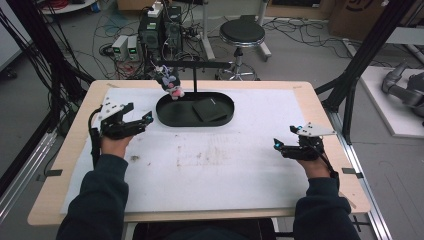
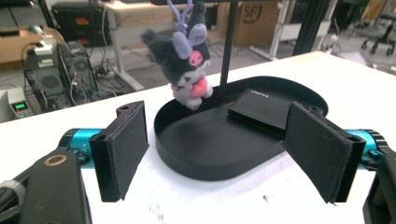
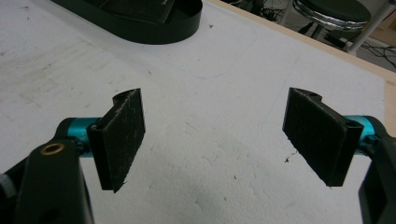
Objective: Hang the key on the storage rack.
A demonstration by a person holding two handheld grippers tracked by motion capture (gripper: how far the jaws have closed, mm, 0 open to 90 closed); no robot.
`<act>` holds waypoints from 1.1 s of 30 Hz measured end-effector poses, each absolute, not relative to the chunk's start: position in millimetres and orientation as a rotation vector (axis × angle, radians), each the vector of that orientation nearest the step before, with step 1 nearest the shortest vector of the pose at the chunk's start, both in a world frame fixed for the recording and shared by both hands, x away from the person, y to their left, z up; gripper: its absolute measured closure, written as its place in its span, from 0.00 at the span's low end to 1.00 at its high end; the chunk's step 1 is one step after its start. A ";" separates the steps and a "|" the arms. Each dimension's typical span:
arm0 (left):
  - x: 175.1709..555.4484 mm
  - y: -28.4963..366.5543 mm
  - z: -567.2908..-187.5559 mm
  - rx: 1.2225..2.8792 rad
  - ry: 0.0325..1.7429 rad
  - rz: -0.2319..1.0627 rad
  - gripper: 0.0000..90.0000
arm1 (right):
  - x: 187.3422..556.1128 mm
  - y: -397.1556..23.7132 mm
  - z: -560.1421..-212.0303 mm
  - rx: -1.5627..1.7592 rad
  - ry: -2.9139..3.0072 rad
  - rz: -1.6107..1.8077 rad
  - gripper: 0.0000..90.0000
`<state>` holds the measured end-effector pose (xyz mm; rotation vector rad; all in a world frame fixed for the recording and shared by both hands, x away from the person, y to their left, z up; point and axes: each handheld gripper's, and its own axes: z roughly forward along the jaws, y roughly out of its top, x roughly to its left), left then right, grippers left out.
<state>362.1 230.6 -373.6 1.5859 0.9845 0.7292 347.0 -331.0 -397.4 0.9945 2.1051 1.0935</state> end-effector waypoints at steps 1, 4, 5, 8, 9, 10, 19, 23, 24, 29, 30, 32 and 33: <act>357.0 232.5 -375.6 1.585 0.983 0.733 0.24 | 345.3 -331.0 -397.1 0.993 2.106 1.093 0.24; 344.0 237.0 -381.7 1.570 0.987 0.736 0.24 | 341.8 -332.3 -397.0 0.974 2.102 1.097 0.24; 340.6 238.0 -384.2 1.564 0.985 0.735 0.24 | 341.1 -332.7 -397.4 0.980 2.105 1.097 0.24; 332.8 239.9 -392.0 1.565 0.997 0.744 0.24 | 340.4 -333.5 -398.4 0.989 2.102 1.092 0.24; 331.1 240.6 -394.1 1.566 1.000 0.746 0.24 | 340.0 -333.4 -398.4 0.999 2.097 1.094 0.24; 329.9 241.4 -395.2 1.565 1.003 0.743 0.24 | 339.8 -333.7 -398.4 1.001 2.095 1.100 0.24; 320.8 243.5 -399.1 1.560 0.990 0.738 0.24 | 341.0 -332.7 -399.5 1.019 2.085 1.089 0.24; 319.4 243.2 -401.4 1.574 0.987 0.732 0.25 | 343.7 -331.8 -400.9 1.015 2.091 1.084 0.24; 319.0 242.7 -401.7 1.576 0.985 0.734 0.25 | 344.2 -331.9 -401.1 1.013 2.093 1.080 0.24; 317.7 243.6 -402.1 1.576 0.988 0.741 0.25 | 345.6 -329.6 -402.0 1.020 2.093 1.079 0.24; 317.7 244.1 -402.1 1.576 0.991 0.740 0.25 | 345.3 -329.4 -401.8 1.016 2.094 1.080 0.24; 317.8 244.5 -402.5 1.573 0.991 0.738 0.25 | 344.7 -329.3 -401.4 1.020 2.093 1.082 0.24; 317.8 244.9 -402.4 1.576 0.991 0.739 0.25 | 344.6 -329.4 -401.4 1.020 2.093 1.087 0.24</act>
